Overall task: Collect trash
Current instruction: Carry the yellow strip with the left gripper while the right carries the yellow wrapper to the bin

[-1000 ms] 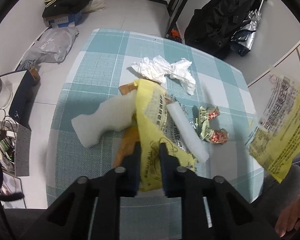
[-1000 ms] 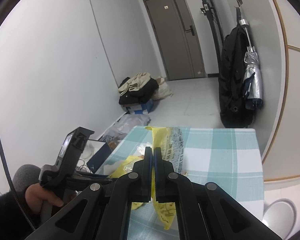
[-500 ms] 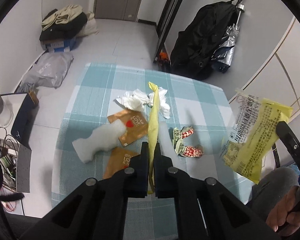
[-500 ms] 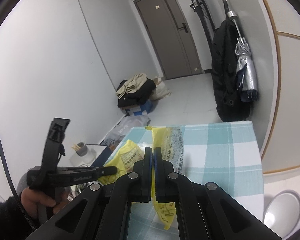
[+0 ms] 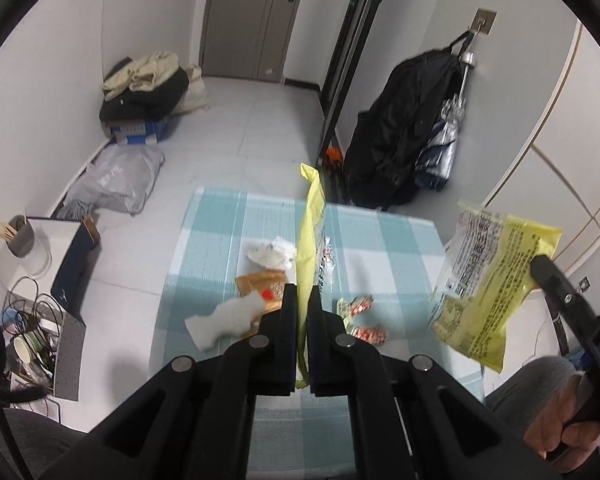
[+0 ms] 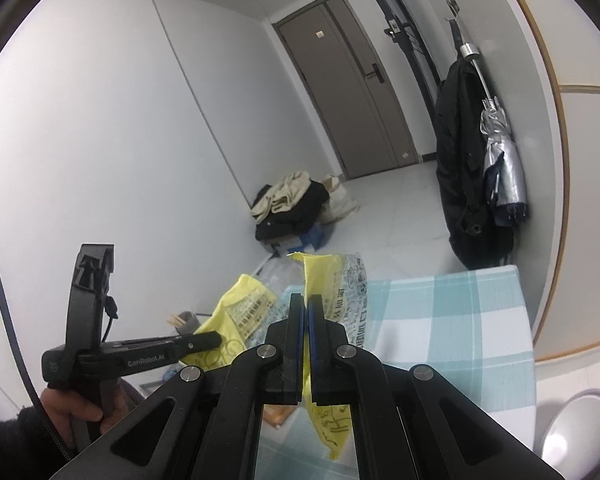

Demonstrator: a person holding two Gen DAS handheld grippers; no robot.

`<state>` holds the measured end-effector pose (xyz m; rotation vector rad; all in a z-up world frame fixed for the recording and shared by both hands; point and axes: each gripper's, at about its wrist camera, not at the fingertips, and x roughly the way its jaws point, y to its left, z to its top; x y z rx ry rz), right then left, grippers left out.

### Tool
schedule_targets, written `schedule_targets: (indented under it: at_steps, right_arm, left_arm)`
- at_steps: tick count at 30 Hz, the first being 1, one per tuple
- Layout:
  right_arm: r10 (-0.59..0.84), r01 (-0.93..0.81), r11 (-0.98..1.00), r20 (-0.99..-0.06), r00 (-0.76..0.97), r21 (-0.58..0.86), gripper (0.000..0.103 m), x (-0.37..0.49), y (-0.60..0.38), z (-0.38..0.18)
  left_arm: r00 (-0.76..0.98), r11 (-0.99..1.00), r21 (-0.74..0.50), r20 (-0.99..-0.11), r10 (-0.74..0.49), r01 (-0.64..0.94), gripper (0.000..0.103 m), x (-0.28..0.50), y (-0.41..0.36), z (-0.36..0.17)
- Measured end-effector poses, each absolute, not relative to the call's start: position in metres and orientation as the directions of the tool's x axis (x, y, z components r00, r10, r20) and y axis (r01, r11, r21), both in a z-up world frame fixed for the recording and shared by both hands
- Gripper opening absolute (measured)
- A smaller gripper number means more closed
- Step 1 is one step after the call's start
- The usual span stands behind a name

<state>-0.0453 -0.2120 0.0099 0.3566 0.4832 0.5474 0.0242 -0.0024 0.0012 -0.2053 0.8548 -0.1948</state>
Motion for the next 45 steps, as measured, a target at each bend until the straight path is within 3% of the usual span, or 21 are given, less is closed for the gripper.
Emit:
schedule_targets:
  at_steps: [11, 25, 32, 37, 45]
  right_arm:
    - [0.533, -0.409, 0.812, -0.243, 0.811, 0.417, 0.001, -0.063, -0.26, 0.05]
    - [0.332, -0.25, 0.892, -0.171, 0.928, 0.377, 0.001, -0.092, -0.379, 0.094]
    - [0.169, -0.07, 0.921, -0.231, 0.958, 0.384, 0.001, -0.107, -0.454, 0.08]
    - [0.071, 0.08, 0.904, -0.331, 0.941, 0.42, 0.001, -0.113, -0.507, 0.042]
    - [0.1, 0.174, 0.851, -0.478, 0.873, 0.496, 0.001, -0.105, -0.556, -0.049]
  left_arm:
    - [0.675, 0.943, -0.259, -0.659, -0.331, 0.21, 0.001, 0.014, -0.044, 0.042]
    - [0.599, 0.844, -0.294, -0.602, -0.528, 0.448, 0.001, 0.02, -0.149, 0.08]
    - [0.473, 0.759, -0.28, -0.642, -0.603, 0.588, 0.001, 0.024, -0.23, 0.067]
    - [0.393, 0.724, -0.292, -0.684, -0.614, 0.625, 0.001, 0.032, -0.275, 0.04]
    - [0.22, 0.693, -0.313, -0.796, -0.565, 0.65, 0.0, 0.05, -0.33, -0.036]
